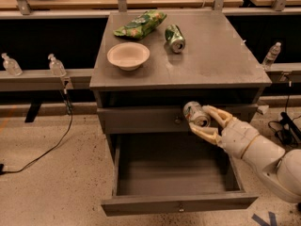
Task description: Pick 7up can from middle drawer and place on counter
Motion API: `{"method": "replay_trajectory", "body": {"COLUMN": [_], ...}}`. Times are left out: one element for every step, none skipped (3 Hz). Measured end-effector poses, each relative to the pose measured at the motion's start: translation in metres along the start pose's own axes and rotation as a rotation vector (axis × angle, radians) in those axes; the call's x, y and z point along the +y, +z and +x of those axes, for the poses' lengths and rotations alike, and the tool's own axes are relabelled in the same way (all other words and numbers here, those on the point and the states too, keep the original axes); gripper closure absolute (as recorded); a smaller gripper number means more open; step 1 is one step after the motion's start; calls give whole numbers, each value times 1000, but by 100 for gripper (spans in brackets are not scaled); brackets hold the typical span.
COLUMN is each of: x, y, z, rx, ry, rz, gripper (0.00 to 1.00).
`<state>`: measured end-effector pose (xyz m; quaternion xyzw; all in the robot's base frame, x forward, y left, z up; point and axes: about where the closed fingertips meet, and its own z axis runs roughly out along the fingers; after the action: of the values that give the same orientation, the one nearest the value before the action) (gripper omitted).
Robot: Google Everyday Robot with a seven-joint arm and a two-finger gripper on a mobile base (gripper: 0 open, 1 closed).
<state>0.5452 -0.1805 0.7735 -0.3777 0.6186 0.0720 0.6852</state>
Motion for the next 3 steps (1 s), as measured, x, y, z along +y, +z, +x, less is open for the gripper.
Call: {"method": "replay_trajectory", "body": {"x": [-10, -33, -57], "y": [2, -6, -31], "z": [-36, -66, -106], "rx": [-6, -32, -71], "ry": [-39, -45, -51], "rz": [-14, 12, 69], "gripper": [100, 100, 100]}}
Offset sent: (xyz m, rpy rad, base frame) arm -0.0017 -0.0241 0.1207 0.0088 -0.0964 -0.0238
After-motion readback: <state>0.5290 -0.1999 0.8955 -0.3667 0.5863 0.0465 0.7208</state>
